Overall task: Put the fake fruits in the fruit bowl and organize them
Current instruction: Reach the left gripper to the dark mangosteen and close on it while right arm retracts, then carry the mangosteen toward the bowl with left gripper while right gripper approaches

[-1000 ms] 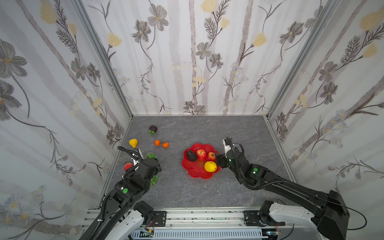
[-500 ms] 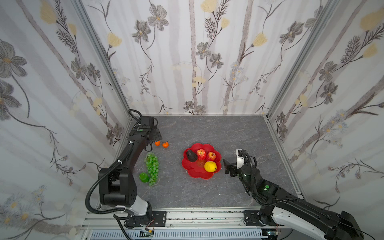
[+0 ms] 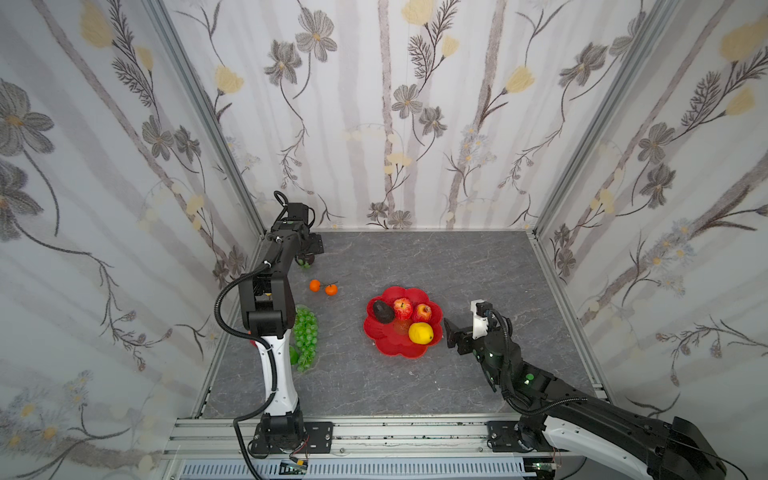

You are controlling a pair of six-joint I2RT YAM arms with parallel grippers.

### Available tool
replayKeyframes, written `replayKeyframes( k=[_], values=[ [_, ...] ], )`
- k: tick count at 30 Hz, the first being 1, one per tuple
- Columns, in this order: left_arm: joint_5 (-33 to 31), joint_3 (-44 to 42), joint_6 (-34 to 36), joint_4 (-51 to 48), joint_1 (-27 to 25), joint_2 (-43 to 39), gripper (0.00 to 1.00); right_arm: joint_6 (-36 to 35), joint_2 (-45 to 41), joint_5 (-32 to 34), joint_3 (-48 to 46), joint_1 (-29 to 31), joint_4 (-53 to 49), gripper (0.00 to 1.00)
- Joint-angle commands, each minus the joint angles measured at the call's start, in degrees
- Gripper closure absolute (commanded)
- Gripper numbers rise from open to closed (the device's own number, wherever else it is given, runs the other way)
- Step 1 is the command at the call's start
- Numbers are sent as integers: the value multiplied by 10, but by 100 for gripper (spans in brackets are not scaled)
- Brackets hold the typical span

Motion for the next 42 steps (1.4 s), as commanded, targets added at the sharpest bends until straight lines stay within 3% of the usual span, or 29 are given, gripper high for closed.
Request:
replayKeyframes(
  k=[1, 12, 19, 32, 39, 42],
  values=[
    [7, 57, 58, -39, 3, 45, 13, -8, 9, 0, 0, 0, 36, 6],
    [-10, 297, 114, -163, 14, 215, 16, -14, 25, 12, 0, 0, 45, 4],
    [3, 302, 119, -177, 14, 233, 22, -16, 44, 16, 9, 0, 43, 4],
    [29, 309, 63, -181, 13, 229, 42, -15, 49, 19, 13, 0, 40, 3],
    [37, 303, -32, -202, 14, 195, 46, -14, 46, 19, 12, 0, 39, 3],
    [75, 251, -104, -187, 14, 143, 48, -11, 45, 16, 11, -1, 39, 3]
  ],
)
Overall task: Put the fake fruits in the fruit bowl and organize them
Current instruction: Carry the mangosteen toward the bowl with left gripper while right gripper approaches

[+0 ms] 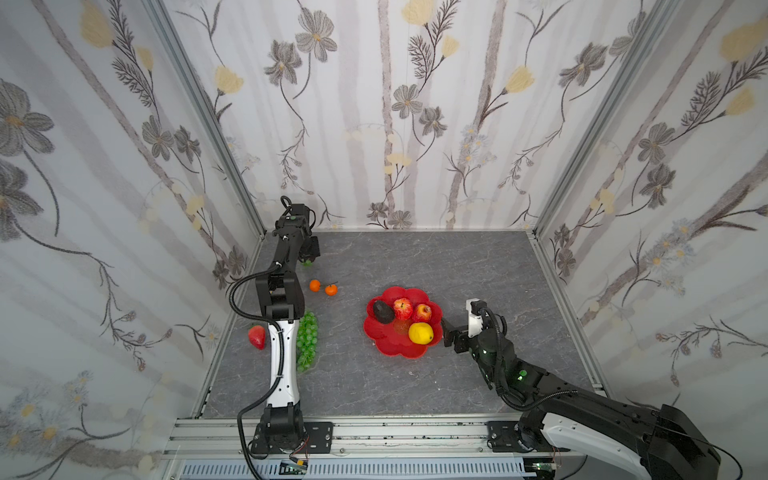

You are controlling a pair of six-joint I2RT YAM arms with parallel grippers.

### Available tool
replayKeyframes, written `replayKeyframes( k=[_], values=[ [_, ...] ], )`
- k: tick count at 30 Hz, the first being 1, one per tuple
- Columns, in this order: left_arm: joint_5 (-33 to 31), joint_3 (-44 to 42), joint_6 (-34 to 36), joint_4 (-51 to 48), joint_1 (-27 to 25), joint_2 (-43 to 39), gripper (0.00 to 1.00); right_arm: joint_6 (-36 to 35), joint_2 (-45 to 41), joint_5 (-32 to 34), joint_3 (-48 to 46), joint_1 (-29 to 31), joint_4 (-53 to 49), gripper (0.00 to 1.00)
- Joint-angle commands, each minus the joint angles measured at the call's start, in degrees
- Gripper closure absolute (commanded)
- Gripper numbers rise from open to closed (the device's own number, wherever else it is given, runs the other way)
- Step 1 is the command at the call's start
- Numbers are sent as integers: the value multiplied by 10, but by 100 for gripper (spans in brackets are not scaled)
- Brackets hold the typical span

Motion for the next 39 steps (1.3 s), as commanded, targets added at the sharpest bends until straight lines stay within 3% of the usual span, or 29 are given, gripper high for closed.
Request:
replayKeyframes(
  k=[1, 12, 17, 25, 33, 39],
  values=[
    [59, -66, -110, 18, 1, -71, 49, 1, -4, 3, 3, 0, 17, 3],
    [238, -573, -414, 404, -10, -438, 51, 67, -45, -100, 28, 0, -3, 3],
    [245, -754, -525, 544, -54, -565, 51, 141, -42, -157, 42, 0, -10, 4],
    [136, -989, -674, 689, -180, -746, 51, 259, -29, -232, 33, 17, 44, 11],
    [-28, -1113, -753, 726, -337, -885, 50, 323, 24, -263, 45, 46, 120, 17],
    [-99, -1169, -789, 776, -433, -913, 50, 342, 84, -282, 64, 76, 180, 28]
  ],
)
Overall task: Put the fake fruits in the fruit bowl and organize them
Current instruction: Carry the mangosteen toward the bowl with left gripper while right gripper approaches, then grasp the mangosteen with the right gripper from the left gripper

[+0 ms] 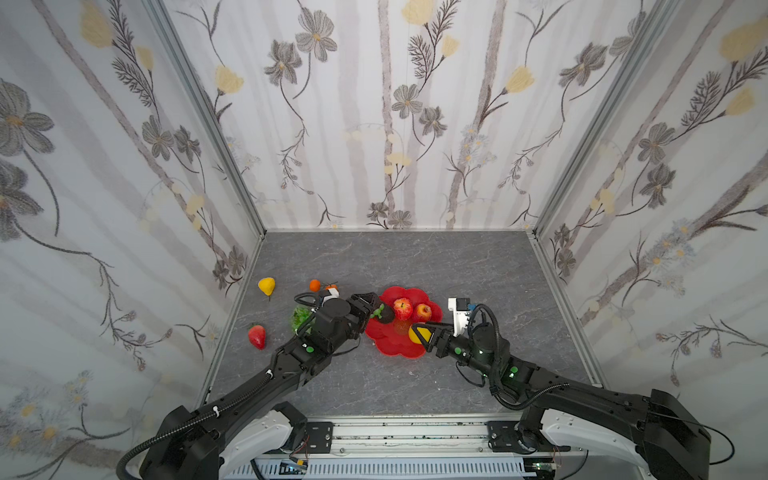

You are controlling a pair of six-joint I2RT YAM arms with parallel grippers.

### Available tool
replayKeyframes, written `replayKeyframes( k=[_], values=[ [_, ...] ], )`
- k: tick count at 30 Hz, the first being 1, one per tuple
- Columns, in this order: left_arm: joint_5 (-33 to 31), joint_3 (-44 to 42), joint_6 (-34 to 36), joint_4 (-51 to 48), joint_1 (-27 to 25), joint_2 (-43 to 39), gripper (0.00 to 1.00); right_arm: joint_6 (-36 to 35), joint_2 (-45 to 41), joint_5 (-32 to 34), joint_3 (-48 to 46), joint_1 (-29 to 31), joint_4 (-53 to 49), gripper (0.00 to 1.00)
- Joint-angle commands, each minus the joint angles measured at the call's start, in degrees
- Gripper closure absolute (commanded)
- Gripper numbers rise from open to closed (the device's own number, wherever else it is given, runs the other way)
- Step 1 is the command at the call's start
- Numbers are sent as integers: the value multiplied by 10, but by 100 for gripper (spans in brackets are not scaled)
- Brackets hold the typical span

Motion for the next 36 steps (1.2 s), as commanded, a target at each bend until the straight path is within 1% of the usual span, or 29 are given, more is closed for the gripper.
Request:
replayKeyframes(
  k=[1, 7, 12, 17, 26, 36],
  values=[
    [-76, -15, -36, 68, -36, -4, 49, 24, 25, -18, 14, 13, 70, 30],
    [-106, -29, -61, 112, -97, 12, 49, 41, 69, -22, 19, 32, 105, 44],
    [-122, -30, -69, 120, -127, 14, 49, 47, 84, -13, 19, 43, 114, 52],
    [-125, -30, -71, 119, -137, 8, 49, 44, 92, 0, 20, 45, 100, 59],
    [-134, -26, -72, 104, -154, 0, 49, 37, 98, 8, 27, 46, 98, 67],
    [-143, -23, -76, 104, -171, 8, 49, 30, 104, 20, 38, 46, 71, 78]
  ],
)
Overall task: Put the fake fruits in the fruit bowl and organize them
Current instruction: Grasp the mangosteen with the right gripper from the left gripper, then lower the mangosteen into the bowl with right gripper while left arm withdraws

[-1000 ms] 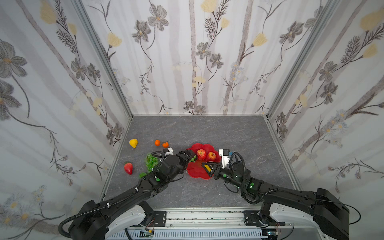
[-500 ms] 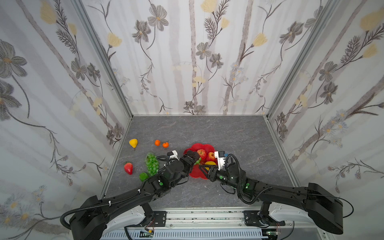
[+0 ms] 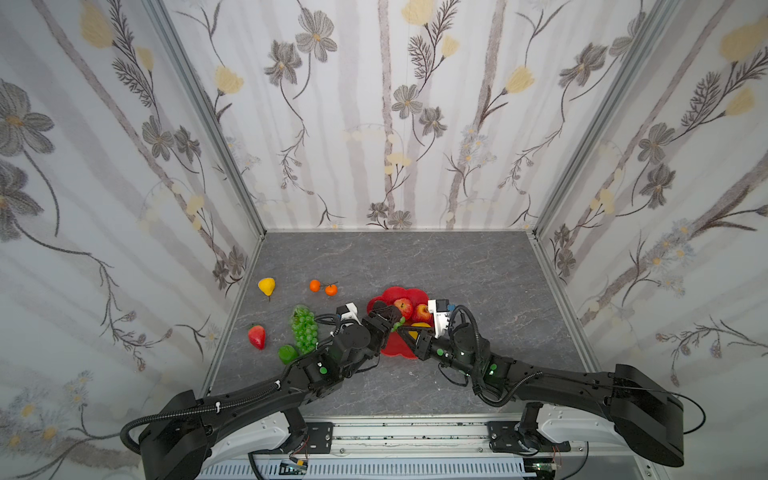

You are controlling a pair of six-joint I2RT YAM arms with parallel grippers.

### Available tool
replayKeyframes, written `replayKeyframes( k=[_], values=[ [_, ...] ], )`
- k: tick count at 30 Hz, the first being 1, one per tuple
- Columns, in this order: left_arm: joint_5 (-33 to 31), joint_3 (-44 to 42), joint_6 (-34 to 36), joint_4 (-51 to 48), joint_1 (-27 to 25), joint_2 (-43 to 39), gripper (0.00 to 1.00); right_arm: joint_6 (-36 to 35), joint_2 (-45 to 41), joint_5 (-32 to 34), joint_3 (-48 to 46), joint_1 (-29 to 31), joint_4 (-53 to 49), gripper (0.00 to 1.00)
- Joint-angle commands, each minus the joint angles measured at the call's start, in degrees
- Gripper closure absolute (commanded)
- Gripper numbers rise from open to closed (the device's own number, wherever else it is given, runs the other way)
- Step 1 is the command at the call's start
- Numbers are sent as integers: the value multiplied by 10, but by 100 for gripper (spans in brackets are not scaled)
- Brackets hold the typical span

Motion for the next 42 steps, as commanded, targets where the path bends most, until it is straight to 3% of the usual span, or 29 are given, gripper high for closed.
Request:
replayKeyframes(
  k=[1, 18, 22, 28, 35, 42],
  values=[
    [-7, 5, -2, 11, -3, 2, 49, -2, 3, 16, 7, 1, -4, 79],
    [-5, 9, 1, 3, -11, 9, 48, -26, 3, 52, 29, 8, -58, 93],
    [-2, 7, 10, 4, -12, 10, 41, -45, -4, 81, 43, 18, -98, 96],
    [-12, 8, 22, -25, -12, -3, 24, -73, -14, 126, 61, 29, -154, 99],
    [-40, 13, 93, -130, 6, -81, 9, -145, -16, 177, 97, 30, -252, 100],
    [-46, 38, 233, -356, 104, -248, 5, -250, 7, 221, 162, 31, -392, 100]
  ],
)
